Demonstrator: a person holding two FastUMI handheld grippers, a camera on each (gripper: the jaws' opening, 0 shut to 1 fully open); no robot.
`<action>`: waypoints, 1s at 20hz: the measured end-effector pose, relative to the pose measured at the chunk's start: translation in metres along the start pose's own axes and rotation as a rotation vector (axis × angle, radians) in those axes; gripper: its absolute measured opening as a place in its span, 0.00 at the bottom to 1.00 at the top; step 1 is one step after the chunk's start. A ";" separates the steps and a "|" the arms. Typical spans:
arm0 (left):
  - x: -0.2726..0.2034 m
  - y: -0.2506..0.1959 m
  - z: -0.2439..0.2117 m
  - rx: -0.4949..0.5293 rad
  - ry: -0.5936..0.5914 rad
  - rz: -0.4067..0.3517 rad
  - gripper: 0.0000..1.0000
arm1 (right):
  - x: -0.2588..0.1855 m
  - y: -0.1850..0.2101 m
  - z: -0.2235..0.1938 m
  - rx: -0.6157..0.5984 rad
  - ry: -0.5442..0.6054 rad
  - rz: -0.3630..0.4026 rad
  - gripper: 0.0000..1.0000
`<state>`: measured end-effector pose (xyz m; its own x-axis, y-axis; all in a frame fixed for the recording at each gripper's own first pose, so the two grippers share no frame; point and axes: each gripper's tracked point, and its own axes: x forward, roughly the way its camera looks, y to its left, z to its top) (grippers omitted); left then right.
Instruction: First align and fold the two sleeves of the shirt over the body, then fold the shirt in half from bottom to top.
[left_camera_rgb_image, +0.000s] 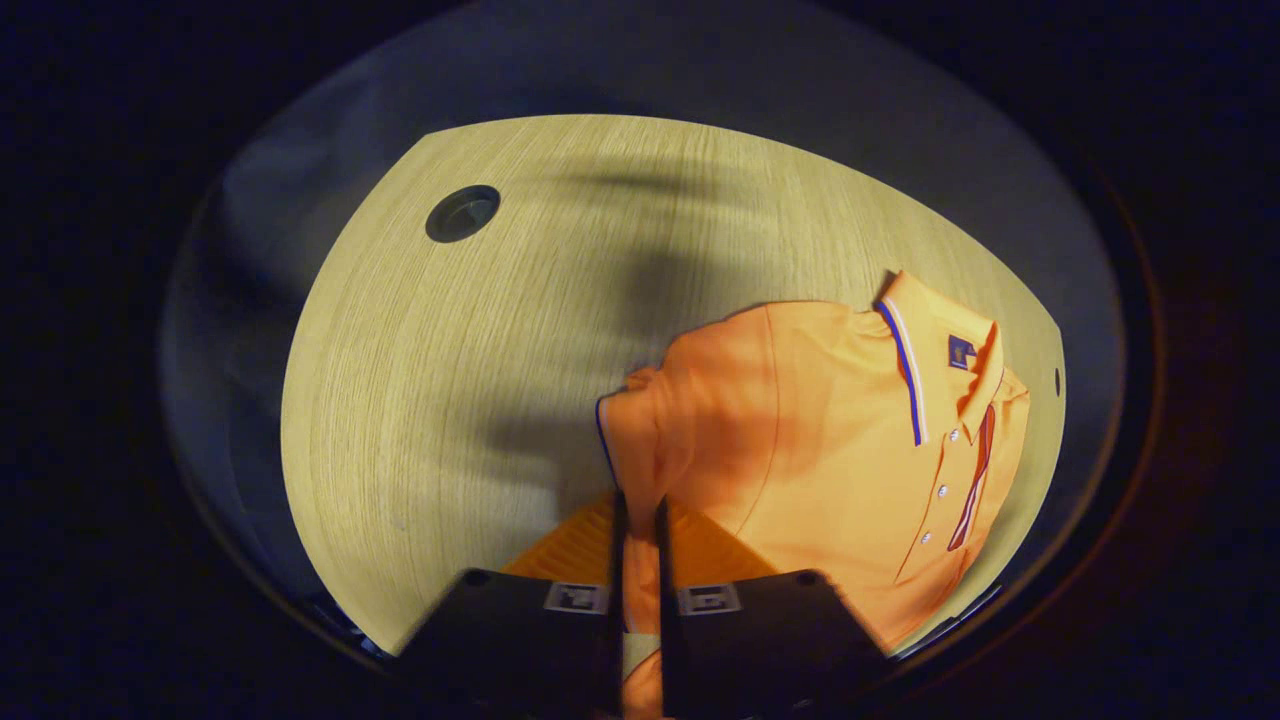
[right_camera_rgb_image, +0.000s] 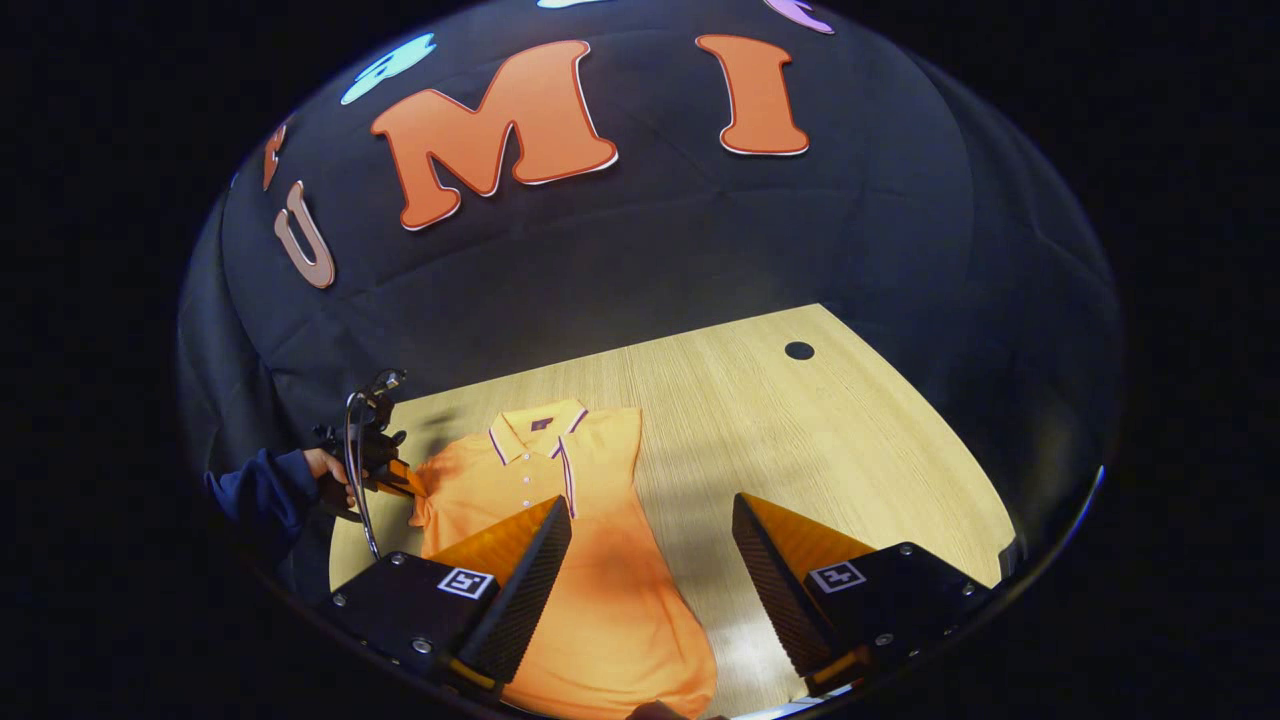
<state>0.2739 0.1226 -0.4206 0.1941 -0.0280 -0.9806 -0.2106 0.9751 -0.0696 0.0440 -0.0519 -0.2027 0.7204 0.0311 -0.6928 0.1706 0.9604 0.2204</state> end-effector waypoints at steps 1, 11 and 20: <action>-0.004 -0.005 0.002 0.003 -0.014 -0.023 0.07 | 0.000 -0.001 0.001 0.003 -0.001 0.000 0.99; -0.061 -0.077 0.021 0.215 -0.140 -0.100 0.06 | -0.002 -0.006 -0.003 0.025 -0.003 0.007 0.99; -0.088 -0.155 0.002 0.315 -0.205 -0.341 0.58 | -0.006 -0.021 -0.001 0.025 -0.004 0.002 0.99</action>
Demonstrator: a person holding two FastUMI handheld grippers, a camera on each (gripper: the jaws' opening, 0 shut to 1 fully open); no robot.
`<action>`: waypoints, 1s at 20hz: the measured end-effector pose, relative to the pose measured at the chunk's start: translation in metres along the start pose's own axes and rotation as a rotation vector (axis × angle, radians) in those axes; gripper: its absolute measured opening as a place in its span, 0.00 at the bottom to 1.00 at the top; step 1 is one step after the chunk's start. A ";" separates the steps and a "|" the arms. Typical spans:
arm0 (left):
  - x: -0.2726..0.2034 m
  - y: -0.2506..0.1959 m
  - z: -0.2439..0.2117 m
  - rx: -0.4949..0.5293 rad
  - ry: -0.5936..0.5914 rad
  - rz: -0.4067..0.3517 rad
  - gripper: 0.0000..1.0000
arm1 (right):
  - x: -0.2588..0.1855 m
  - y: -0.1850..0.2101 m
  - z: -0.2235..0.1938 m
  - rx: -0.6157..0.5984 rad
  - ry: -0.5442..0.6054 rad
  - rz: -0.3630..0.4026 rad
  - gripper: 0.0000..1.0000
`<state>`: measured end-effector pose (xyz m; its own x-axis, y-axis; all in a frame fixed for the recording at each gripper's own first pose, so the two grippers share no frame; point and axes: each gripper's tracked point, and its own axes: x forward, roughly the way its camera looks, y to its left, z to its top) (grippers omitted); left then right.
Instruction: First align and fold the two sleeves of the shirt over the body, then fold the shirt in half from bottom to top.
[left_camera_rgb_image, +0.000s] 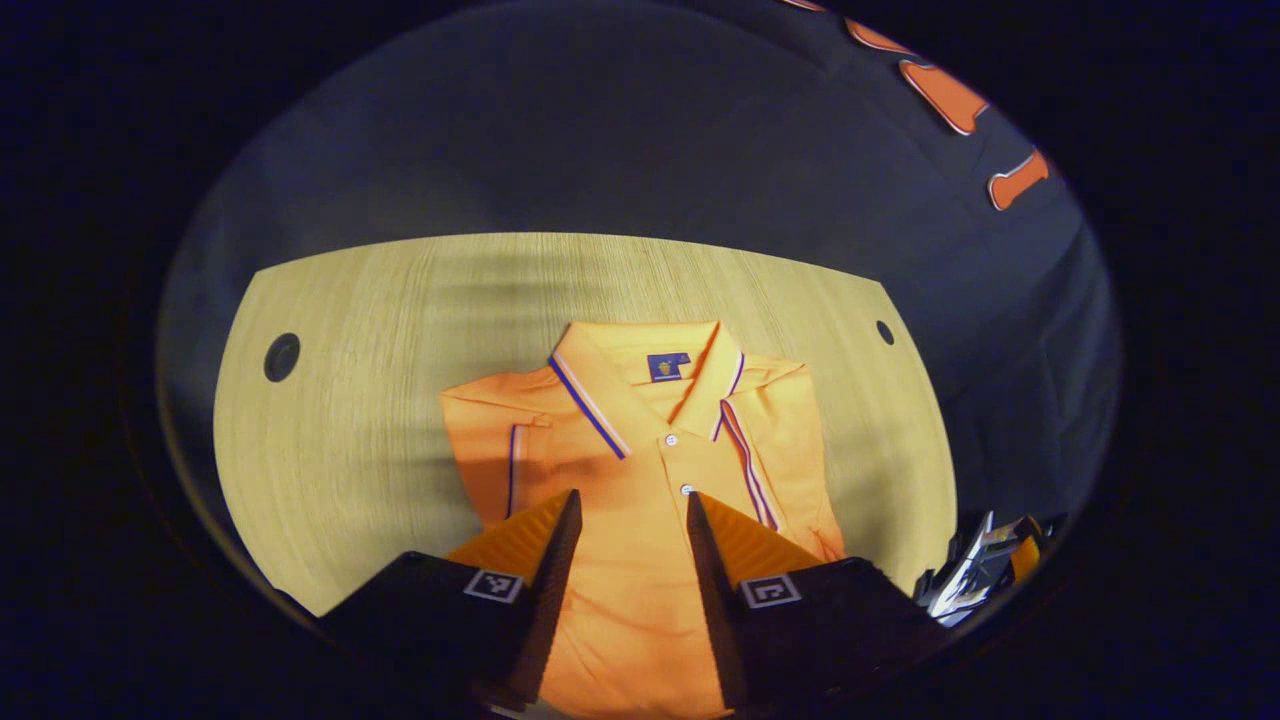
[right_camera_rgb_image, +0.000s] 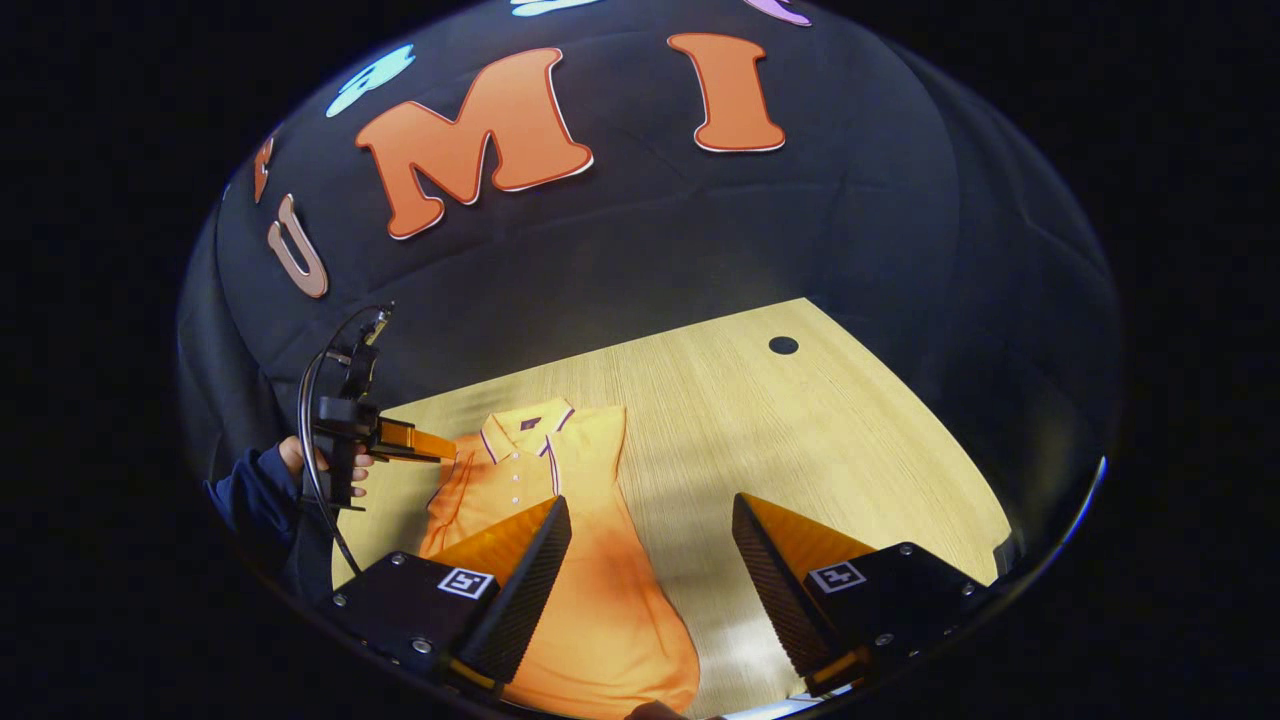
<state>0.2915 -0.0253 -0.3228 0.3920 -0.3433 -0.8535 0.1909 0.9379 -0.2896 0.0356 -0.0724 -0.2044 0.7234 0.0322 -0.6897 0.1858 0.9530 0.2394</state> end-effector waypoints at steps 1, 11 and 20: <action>-0.005 0.002 0.000 0.024 -0.011 0.018 0.67 | -0.001 -0.001 0.003 -0.005 -0.006 0.001 0.99; -0.120 -0.034 -0.003 0.170 -0.356 0.127 0.94 | -0.022 0.015 0.032 -0.136 -0.163 0.024 0.99; -0.242 -0.074 -0.046 0.142 -0.685 0.218 0.99 | -0.053 0.039 0.044 -0.303 -0.339 0.098 0.99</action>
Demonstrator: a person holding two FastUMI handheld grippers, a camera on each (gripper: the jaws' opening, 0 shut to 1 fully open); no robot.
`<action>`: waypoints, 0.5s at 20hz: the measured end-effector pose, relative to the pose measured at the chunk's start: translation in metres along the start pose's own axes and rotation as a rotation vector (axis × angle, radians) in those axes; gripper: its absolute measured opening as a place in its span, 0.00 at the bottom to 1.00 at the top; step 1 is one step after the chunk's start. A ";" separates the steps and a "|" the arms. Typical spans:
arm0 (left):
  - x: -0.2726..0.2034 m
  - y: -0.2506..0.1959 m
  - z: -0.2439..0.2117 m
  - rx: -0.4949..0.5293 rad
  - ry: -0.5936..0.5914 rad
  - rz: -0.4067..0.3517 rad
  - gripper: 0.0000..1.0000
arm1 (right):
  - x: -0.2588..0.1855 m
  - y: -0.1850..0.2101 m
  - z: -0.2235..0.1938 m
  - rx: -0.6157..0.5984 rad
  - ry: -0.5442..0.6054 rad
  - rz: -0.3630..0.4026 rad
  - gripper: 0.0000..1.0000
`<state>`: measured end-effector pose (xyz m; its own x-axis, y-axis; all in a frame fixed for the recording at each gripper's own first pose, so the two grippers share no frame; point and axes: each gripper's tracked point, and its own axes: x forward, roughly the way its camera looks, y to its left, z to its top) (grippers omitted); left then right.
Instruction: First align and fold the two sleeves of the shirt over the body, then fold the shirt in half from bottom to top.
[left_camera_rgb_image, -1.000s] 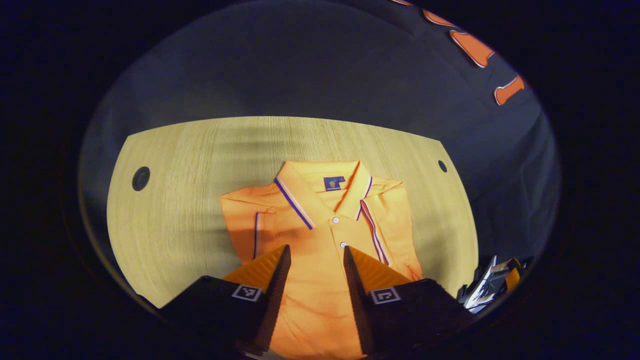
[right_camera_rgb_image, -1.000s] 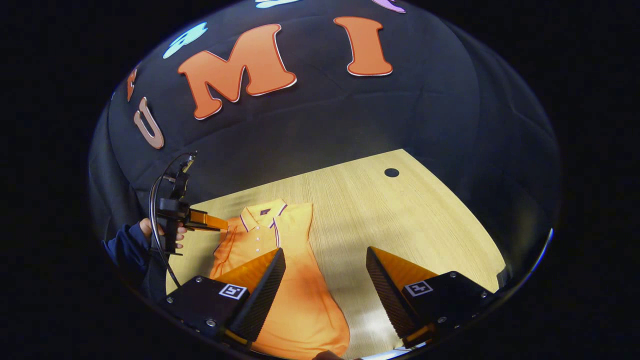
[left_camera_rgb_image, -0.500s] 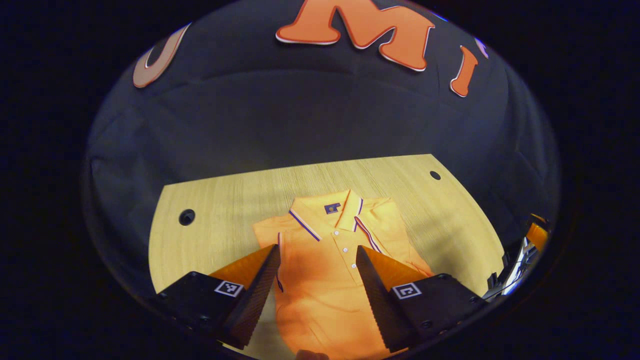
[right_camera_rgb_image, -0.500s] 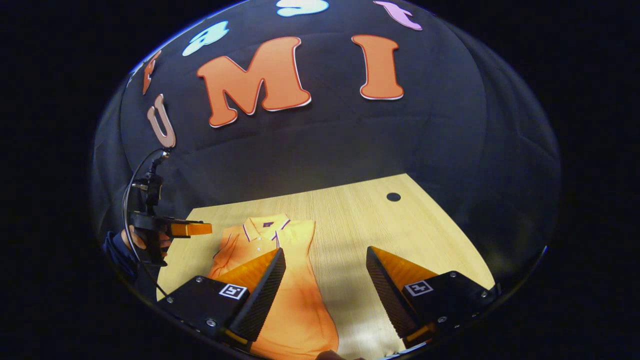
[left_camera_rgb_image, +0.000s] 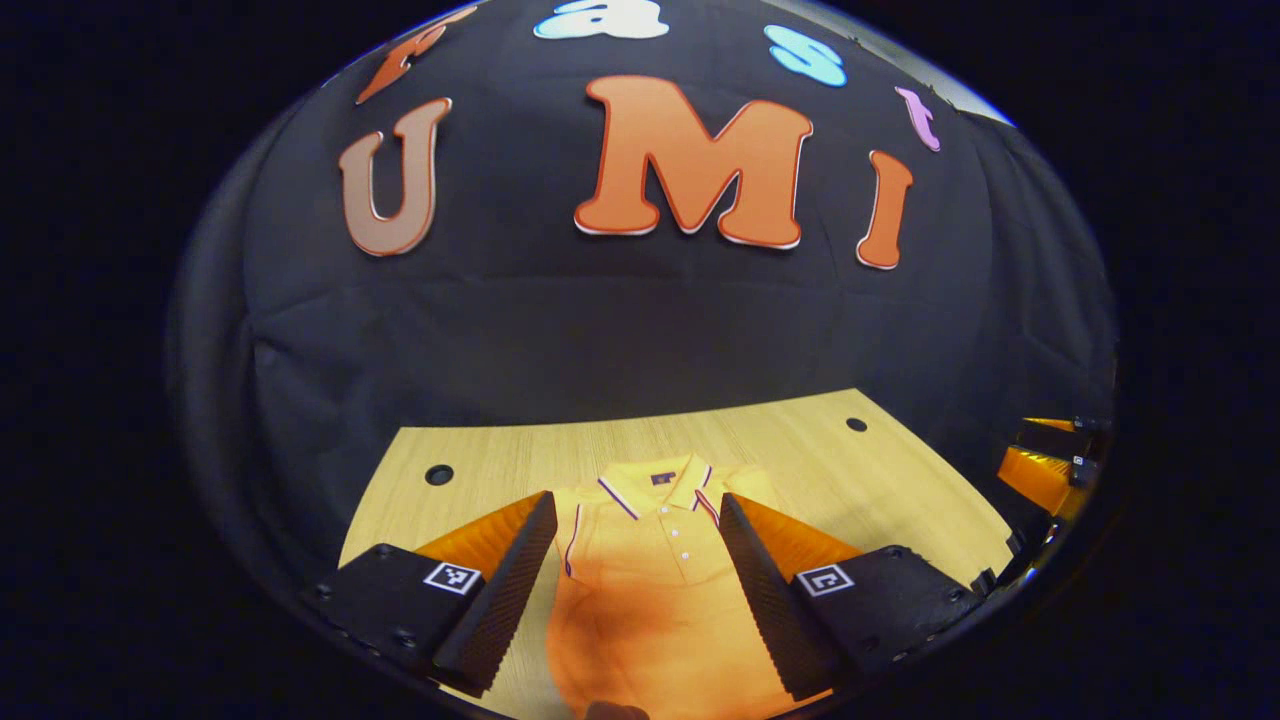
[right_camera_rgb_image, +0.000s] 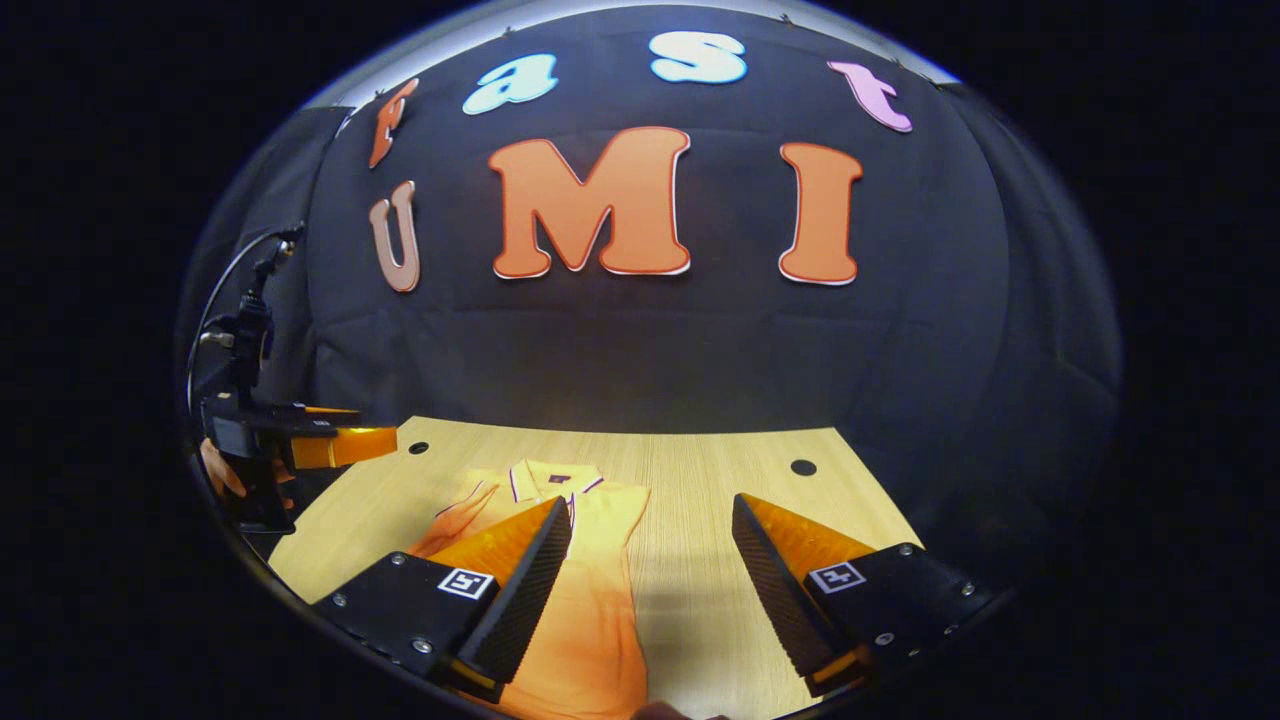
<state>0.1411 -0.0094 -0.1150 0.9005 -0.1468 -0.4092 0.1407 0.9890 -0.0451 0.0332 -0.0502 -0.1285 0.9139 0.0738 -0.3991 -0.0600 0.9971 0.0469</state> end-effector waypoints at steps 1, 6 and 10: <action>-0.012 0.000 0.001 -0.004 -0.037 0.017 0.99 | -0.004 0.002 0.002 -0.016 -0.017 0.004 0.99; -0.069 0.003 0.005 0.003 -0.164 0.081 0.98 | -0.027 0.006 0.006 -0.024 -0.064 0.003 0.99; -0.112 -0.002 0.010 0.010 -0.251 0.086 0.98 | -0.054 0.005 -0.004 -0.009 -0.065 -0.055 0.99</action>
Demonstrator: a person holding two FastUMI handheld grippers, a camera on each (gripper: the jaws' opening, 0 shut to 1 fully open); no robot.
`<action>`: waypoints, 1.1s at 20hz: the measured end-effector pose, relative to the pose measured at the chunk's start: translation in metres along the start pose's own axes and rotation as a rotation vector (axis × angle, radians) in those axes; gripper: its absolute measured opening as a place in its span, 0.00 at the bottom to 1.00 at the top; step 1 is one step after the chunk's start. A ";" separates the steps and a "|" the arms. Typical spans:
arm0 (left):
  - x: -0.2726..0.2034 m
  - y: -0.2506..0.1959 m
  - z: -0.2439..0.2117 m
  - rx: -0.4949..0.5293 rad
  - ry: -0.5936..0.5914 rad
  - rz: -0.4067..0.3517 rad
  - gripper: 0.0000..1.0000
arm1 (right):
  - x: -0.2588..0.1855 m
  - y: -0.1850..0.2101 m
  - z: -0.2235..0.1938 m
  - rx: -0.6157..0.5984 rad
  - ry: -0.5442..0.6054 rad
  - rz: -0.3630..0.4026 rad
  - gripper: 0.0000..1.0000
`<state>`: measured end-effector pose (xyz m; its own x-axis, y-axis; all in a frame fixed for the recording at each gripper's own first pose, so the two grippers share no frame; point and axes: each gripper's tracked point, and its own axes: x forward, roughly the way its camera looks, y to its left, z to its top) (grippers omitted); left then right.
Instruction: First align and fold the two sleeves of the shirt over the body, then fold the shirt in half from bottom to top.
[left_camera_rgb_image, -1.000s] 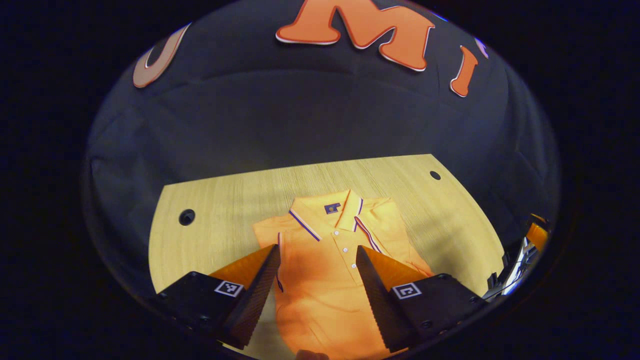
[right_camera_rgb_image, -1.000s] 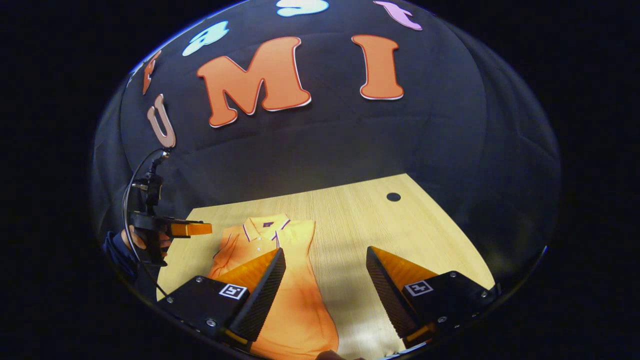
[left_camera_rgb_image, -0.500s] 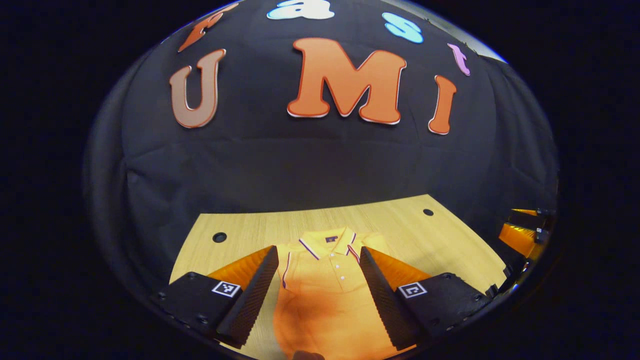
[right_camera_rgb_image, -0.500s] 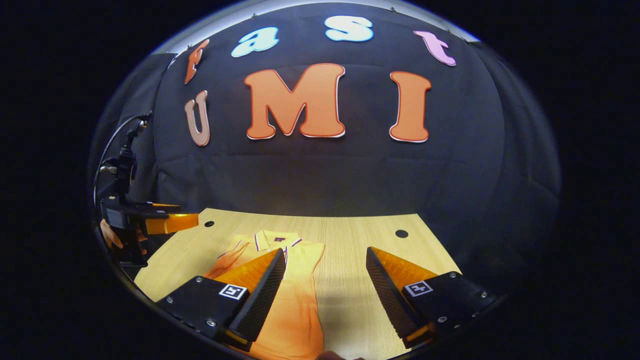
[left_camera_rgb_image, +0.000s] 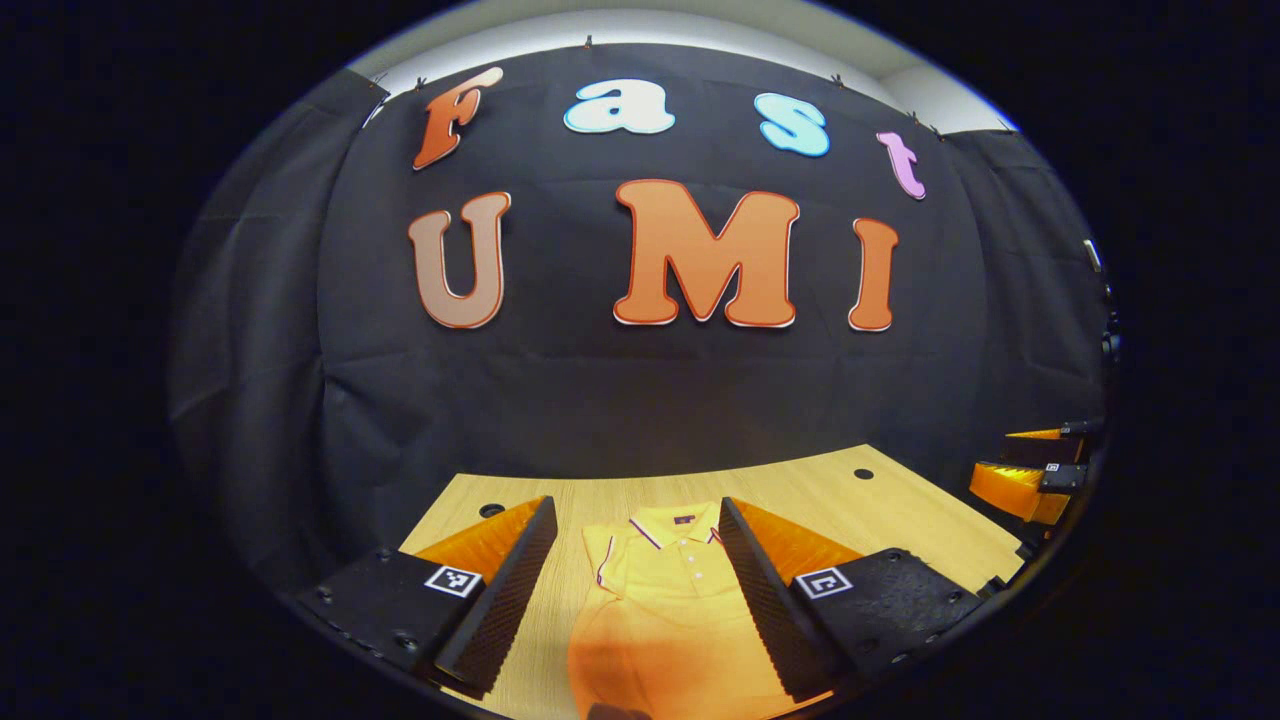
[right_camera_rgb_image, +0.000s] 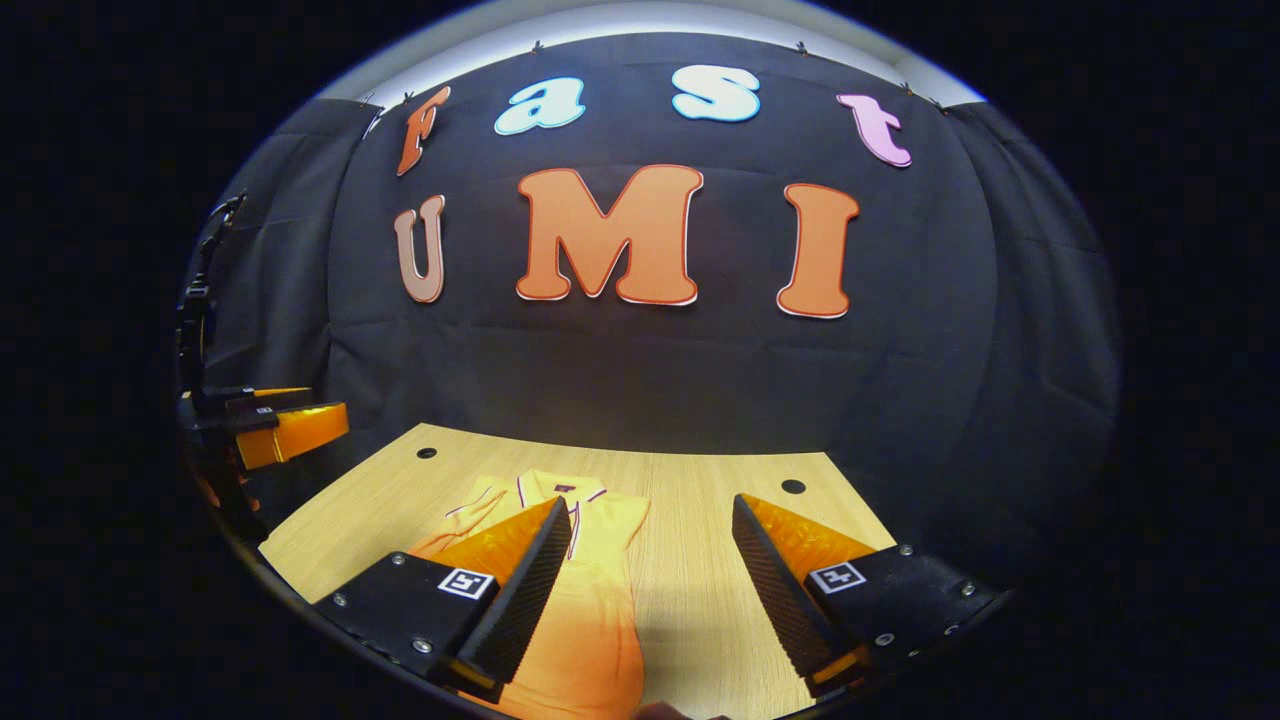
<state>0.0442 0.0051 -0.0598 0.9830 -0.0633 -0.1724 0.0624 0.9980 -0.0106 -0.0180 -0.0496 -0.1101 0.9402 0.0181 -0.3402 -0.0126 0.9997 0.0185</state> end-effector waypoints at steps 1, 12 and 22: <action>-0.012 0.001 0.004 -0.005 -0.023 -0.006 0.98 | -0.011 0.000 -0.004 0.007 0.008 -0.022 0.98; -0.122 0.020 -0.049 -0.021 -0.010 0.005 0.98 | -0.082 0.026 -0.066 -0.023 0.115 -0.050 0.98; -0.149 0.011 -0.166 0.003 0.268 -0.011 0.98 | -0.111 0.038 -0.168 0.007 0.348 -0.032 0.99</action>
<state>-0.1304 0.0256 -0.1973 0.9014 -0.0711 -0.4272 0.0736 0.9972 -0.0108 -0.1801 -0.0115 -0.2296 0.7675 -0.0086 -0.6410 0.0183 0.9998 0.0085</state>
